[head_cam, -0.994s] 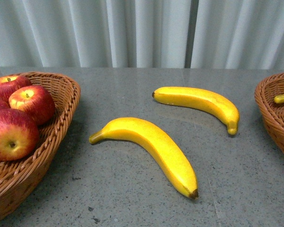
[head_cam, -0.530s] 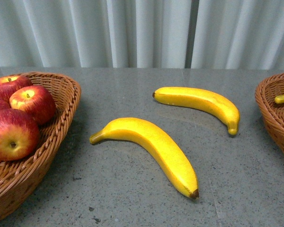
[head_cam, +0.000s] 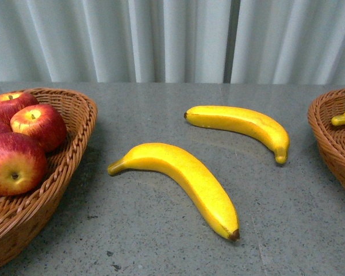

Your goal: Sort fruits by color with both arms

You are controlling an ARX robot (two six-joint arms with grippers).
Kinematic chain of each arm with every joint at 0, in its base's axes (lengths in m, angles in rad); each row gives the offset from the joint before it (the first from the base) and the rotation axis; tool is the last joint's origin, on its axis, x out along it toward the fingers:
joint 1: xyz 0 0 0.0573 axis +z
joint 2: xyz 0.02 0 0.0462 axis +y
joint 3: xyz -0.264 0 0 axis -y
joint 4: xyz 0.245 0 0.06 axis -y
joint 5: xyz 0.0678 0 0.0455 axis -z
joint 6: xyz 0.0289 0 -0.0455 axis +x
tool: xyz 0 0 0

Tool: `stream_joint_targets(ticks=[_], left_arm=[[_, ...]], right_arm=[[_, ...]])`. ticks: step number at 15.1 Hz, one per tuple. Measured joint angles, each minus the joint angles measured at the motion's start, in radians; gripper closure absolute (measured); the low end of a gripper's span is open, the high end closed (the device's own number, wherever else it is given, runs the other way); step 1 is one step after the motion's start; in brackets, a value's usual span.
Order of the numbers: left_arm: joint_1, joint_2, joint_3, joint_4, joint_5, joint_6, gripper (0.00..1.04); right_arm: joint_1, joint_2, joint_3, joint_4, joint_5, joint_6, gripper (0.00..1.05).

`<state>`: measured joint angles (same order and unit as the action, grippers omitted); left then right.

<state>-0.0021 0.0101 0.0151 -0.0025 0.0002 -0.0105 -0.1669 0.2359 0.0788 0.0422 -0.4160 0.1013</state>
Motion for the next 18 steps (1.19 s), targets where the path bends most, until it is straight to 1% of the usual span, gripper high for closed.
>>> stream_joint_targets(ticks=[1,2,3,4,5,7,8,9,10,11,12,14,16,18], left_arm=[[0.000,0.000,0.000,-0.003,0.000,0.000,0.07],[0.000,0.000,0.000,-0.002,-0.002,0.000,0.07],[0.000,0.000,0.000,-0.002,-0.001,0.000,0.07],[0.000,0.000,0.000,-0.002,0.000,0.000,0.07],[0.000,0.000,0.000,-0.002,0.000,0.000,0.07],[0.000,0.000,0.000,-0.002,-0.001,0.000,0.07],[0.000,0.000,0.000,-0.002,0.000,0.000,0.07],[0.000,0.000,0.000,-0.002,0.000,0.000,0.07],[0.000,0.000,0.000,-0.002,-0.001,0.000,0.07],[0.000,0.000,0.000,-0.002,-0.001,0.000,0.07],[0.000,0.000,0.000,-0.002,-0.001,0.000,0.07],[0.000,0.000,0.000,-0.002,-0.001,0.000,0.07],[0.000,0.000,0.000,-0.002,-0.001,0.000,0.07],[0.000,0.000,0.000,-0.002,0.000,0.000,0.07]], right_arm=[[0.050,0.129,0.055,0.120,-0.159,0.035,0.06],[0.144,0.248,0.127,0.245,-0.185,0.048,0.06],[0.217,0.369,0.196,0.349,-0.131,0.048,0.06],[0.294,0.478,0.253,0.416,-0.062,0.047,0.06],[0.397,0.614,0.333,0.462,0.001,0.041,0.06],[0.573,0.865,0.508,0.457,0.118,0.032,0.06],[0.654,0.977,0.598,0.438,0.137,0.031,0.06],[0.738,1.124,0.706,0.417,0.184,0.020,0.06],[0.766,1.216,0.763,0.419,0.216,-0.003,0.06],[0.771,1.296,0.811,0.408,0.233,-0.024,0.06],[0.768,1.358,0.848,0.390,0.259,-0.054,0.06],[0.728,1.472,0.919,0.337,0.296,-0.108,0.06],[0.679,1.511,0.954,0.209,0.296,-0.153,0.06],[0.653,1.510,0.975,0.076,0.296,-0.201,0.06]])
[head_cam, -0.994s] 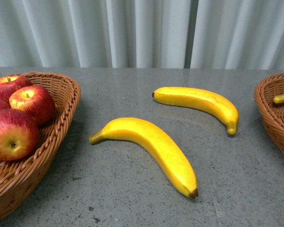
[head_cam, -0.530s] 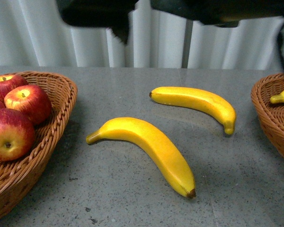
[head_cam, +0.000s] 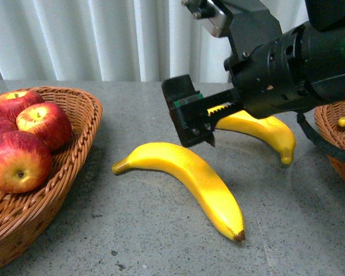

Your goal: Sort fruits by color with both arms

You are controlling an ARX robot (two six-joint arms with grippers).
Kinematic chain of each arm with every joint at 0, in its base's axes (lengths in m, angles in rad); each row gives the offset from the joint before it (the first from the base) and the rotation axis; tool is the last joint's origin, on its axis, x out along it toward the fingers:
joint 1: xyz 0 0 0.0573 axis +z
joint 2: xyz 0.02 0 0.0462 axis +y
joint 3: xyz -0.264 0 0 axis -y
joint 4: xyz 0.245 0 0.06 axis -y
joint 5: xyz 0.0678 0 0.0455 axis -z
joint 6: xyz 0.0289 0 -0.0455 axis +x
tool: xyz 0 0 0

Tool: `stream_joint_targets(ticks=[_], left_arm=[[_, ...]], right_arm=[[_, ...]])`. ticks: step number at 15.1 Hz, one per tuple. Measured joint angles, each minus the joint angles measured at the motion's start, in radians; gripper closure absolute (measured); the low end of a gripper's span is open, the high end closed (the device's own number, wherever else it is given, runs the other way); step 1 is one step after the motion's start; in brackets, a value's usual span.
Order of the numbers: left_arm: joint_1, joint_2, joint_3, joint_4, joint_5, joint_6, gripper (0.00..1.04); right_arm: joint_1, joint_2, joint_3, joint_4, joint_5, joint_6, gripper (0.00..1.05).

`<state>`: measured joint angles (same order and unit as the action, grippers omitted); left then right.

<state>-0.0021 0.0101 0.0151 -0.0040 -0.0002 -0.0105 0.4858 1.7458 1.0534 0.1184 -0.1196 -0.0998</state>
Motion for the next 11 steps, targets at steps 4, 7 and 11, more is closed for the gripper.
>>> stream_joint_targets(ticks=[4,7,11], left_arm=[[0.000,0.000,0.000,0.000,0.000,0.000,0.07],[0.000,0.000,0.000,0.000,0.000,0.000,0.07],[0.000,0.000,0.000,0.000,0.000,0.000,0.07]], right_arm=[[0.001,0.009,0.000,-0.181,-0.050,-0.009,0.06],[0.026,0.010,-0.016,-0.177,-0.044,-0.020,0.06],[0.047,0.055,-0.035,-0.167,-0.015,-0.035,0.06]])
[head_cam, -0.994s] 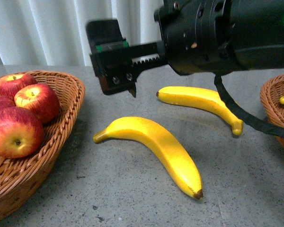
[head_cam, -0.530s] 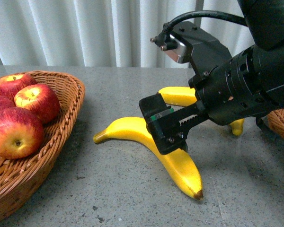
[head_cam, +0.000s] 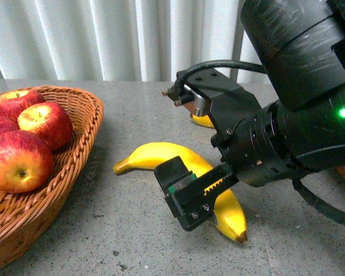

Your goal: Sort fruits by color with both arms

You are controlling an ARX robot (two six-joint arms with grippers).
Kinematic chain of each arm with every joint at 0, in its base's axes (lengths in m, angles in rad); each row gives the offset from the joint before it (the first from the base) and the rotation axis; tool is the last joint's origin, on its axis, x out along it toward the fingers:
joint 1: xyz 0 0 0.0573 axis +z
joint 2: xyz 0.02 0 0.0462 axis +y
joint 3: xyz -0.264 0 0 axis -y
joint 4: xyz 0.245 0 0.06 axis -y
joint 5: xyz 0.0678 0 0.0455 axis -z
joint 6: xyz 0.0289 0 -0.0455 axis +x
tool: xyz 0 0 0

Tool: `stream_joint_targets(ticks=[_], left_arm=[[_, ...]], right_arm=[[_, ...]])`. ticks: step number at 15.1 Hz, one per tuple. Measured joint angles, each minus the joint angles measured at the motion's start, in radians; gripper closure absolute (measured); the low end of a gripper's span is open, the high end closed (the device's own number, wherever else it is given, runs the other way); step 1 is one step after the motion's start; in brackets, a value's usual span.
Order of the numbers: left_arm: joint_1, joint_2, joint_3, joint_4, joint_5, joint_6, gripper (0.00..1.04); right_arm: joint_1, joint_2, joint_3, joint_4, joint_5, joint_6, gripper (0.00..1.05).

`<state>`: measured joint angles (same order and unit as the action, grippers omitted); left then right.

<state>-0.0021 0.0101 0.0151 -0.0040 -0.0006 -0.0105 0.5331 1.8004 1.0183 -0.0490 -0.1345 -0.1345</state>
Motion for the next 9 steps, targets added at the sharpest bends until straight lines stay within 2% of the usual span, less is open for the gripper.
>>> stream_joint_targets(ticks=[3,5,9], left_arm=[[0.000,0.000,0.000,0.000,0.000,0.000,0.07],[0.000,0.000,0.000,0.000,0.000,0.000,0.07],[0.000,0.000,0.000,0.000,0.000,0.000,0.07]], right_arm=[[0.017,0.016,-0.018,0.012,0.023,-0.021,0.06],[0.018,0.019,-0.018,0.012,0.023,-0.021,0.23],[0.002,0.015,-0.016,0.008,-0.002,-0.005,0.65]])
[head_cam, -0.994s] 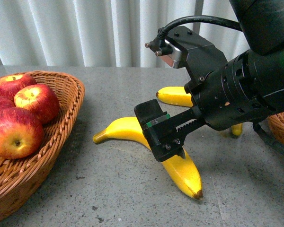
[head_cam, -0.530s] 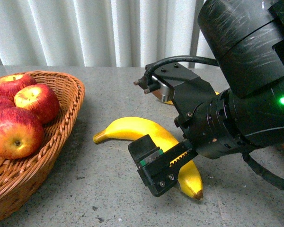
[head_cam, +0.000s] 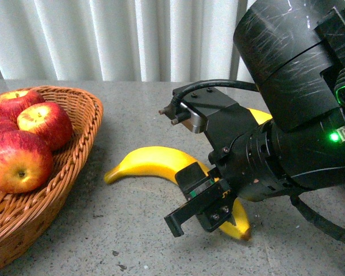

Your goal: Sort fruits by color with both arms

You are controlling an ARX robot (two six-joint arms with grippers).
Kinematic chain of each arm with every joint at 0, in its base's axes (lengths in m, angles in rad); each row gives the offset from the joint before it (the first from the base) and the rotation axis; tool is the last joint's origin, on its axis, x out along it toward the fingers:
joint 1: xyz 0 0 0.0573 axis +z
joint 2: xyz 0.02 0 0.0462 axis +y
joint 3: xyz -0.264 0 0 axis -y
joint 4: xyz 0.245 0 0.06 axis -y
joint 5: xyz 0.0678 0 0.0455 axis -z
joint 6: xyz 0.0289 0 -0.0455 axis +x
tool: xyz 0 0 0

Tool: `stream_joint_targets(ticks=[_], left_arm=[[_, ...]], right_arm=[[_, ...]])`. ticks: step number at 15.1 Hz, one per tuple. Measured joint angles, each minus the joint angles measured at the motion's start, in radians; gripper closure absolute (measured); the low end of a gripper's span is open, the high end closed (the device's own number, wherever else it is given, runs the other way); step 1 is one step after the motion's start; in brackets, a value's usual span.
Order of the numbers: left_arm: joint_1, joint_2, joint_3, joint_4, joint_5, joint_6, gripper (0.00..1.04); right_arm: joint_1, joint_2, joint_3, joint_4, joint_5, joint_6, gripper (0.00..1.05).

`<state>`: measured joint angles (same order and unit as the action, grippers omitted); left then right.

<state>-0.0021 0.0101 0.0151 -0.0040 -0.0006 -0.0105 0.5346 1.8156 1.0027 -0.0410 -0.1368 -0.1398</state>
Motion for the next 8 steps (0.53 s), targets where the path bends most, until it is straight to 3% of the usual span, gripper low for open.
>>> stream_joint_targets(ticks=[1,5,7,8], left_arm=[[0.000,0.000,0.000,0.000,0.000,0.000,0.07],[0.000,0.000,0.000,0.000,0.000,0.000,0.07],[0.000,0.000,0.000,0.000,0.000,0.000,0.07],[0.000,0.000,0.000,0.000,0.000,0.000,0.07]], right_arm=[[-0.014,-0.009,0.002,-0.003,-0.011,0.013,0.71],[-0.163,-0.107,0.069,0.016,-0.112,0.086,0.72],[-0.290,-0.187,0.079,0.021,-0.175,0.091,0.72],[-0.431,-0.243,0.047,0.063,-0.195,0.058,0.72]])
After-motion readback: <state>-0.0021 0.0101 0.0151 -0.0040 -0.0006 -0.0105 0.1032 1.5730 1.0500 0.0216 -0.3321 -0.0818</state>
